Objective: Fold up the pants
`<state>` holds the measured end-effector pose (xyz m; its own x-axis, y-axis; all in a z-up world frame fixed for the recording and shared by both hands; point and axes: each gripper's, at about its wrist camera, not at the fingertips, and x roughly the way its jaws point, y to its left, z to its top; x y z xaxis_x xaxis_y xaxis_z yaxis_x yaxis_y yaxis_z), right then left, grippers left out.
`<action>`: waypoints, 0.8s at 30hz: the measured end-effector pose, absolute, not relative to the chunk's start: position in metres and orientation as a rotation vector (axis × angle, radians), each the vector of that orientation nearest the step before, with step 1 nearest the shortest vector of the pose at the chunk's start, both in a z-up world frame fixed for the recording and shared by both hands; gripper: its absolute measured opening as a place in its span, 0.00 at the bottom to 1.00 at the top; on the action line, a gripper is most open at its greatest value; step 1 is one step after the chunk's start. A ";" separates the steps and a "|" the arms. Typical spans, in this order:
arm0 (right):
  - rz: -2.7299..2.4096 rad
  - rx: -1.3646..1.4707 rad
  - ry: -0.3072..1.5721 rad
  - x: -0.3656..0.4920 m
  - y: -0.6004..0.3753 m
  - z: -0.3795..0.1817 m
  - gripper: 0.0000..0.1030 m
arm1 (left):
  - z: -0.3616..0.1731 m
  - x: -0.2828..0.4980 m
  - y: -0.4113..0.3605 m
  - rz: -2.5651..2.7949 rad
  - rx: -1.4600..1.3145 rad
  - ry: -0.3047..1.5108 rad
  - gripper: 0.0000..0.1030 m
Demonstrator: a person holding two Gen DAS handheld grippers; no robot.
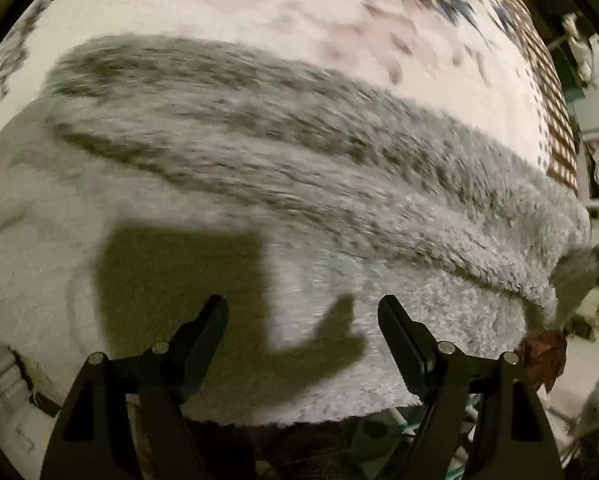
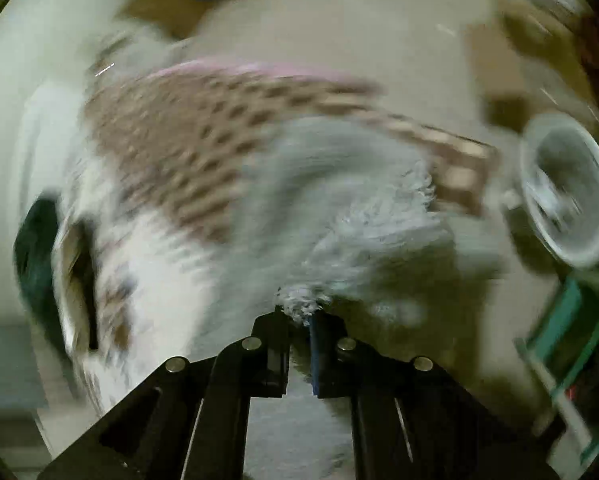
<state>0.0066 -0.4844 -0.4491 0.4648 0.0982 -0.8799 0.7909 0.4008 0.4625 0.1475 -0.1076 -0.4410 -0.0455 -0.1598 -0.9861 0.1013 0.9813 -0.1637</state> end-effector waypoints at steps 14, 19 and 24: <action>0.105 0.877 1.349 0.076 -0.304 -0.456 0.71 | -0.439 0.146 -0.013 0.003 -0.165 1.616 0.74; 0.000 0.568 1.314 0.055 -0.333 -0.422 0.72 | -0.446 0.132 0.003 0.029 -0.188 1.592 0.74; 0.136 -0.022 1.342 0.062 -0.231 -0.433 0.72 | -0.449 0.120 0.029 0.089 -0.185 1.572 0.74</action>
<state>0.0619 -0.2307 -0.4328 0.2199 0.0856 -0.9718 -0.1112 0.9918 0.0622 0.1197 0.0286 -0.4495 -0.0003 -0.0607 -0.9982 -0.1735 0.9830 -0.0597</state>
